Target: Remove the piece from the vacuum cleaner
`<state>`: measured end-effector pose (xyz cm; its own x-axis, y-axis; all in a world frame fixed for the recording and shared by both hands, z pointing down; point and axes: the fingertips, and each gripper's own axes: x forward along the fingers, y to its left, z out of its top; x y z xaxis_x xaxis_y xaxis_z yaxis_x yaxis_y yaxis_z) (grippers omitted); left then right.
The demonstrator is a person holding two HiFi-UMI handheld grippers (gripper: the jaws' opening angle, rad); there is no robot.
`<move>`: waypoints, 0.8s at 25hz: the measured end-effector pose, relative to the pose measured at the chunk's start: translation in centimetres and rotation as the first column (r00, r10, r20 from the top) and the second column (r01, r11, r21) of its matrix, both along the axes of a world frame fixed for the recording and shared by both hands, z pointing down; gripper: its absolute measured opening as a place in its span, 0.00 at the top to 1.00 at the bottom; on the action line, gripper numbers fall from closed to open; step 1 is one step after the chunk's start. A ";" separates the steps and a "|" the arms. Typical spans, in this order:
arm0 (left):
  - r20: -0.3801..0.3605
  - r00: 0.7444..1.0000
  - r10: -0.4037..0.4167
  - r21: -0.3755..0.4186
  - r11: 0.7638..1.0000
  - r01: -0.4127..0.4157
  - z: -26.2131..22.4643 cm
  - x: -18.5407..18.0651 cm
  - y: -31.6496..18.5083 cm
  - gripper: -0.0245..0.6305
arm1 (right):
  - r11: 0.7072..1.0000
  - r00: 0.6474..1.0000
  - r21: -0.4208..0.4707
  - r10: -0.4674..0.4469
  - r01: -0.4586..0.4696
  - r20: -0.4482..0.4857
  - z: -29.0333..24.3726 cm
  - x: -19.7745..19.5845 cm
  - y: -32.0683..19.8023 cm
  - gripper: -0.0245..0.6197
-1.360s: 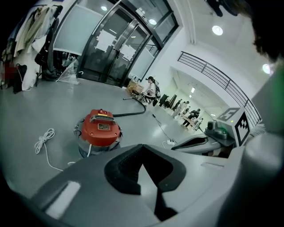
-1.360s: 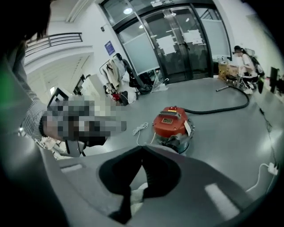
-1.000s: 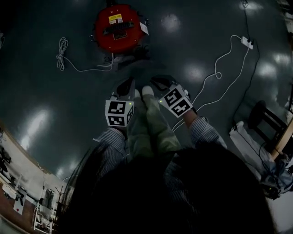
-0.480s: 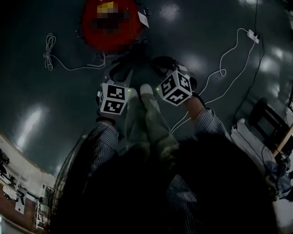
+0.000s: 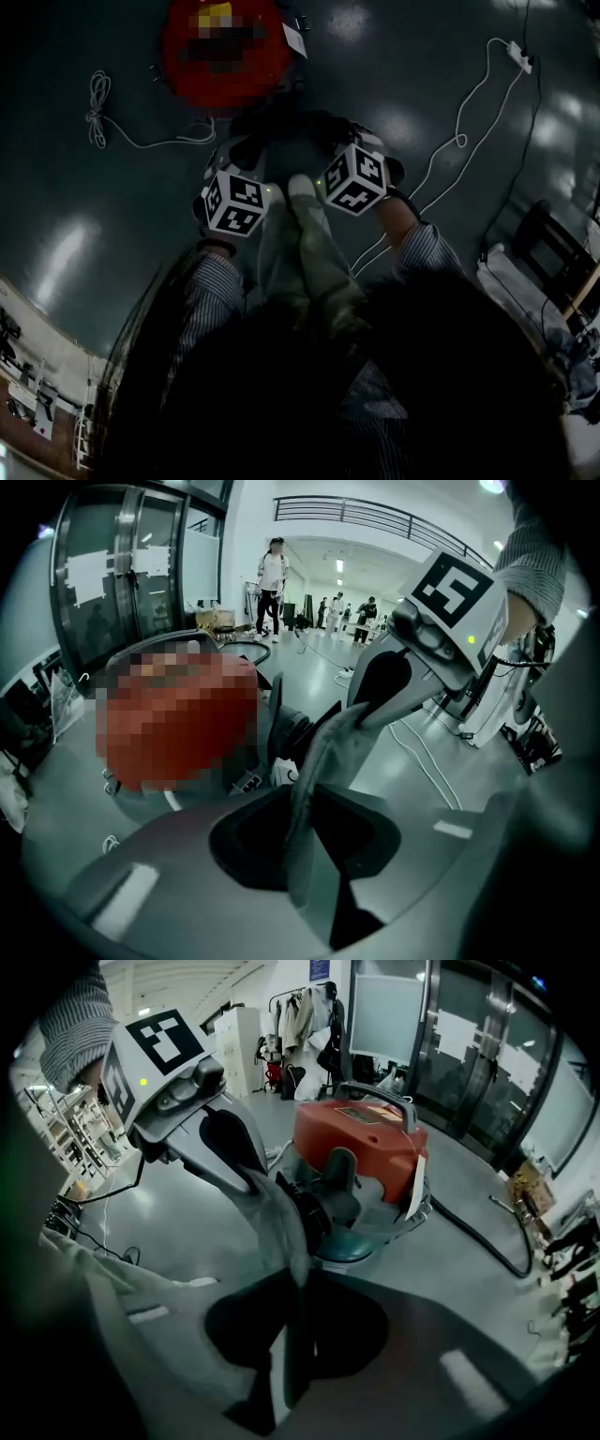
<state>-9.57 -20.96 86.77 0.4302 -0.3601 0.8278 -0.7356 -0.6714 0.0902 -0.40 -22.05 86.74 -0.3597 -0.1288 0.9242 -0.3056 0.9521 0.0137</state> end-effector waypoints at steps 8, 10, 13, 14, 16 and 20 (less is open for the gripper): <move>0.000 0.999 0.032 -0.032 0.999 -0.032 -0.5 0.4 0.7 0.92 | 0.998 1.000 -0.064 0.013 -0.012 0.015 -1.0 -0.1 0.8 0.94; 0.001 0.999 0.032 -0.041 0.999 -0.032 -0.8 0.4 1.1 0.92 | 0.997 1.000 -0.073 -0.003 0.004 0.012 -1.4 -0.2 1.3 0.94; -0.007 1.000 0.015 -0.052 0.999 -0.016 -1.2 0.3 2.2 0.92 | 0.996 1.000 -0.083 -0.013 0.014 0.015 -2.0 -0.3 2.4 0.94; -0.013 1.000 0.006 -0.053 0.999 -0.007 -1.5 0.3 2.6 0.92 | 0.996 1.000 -0.086 -0.010 0.011 0.018 -2.3 -0.3 2.7 0.94; -0.024 1.000 -0.012 -0.056 0.998 0.011 -2.0 0.4 3.6 0.92 | 0.996 1.000 -0.092 0.000 0.003 0.023 -2.8 -0.2 3.4 0.94; -0.061 0.995 -0.077 -0.081 0.994 0.072 -3.3 0.8 5.3 0.92 | 0.994 0.999 -0.108 0.038 -0.035 0.031 -4.2 0.1 4.5 0.94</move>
<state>-8.74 -15.62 83.44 0.4573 -0.3277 0.8267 -0.7743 -0.6040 0.1889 -0.30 -17.59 82.56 -0.3872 -0.0431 0.9210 -0.3387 0.9357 -0.0986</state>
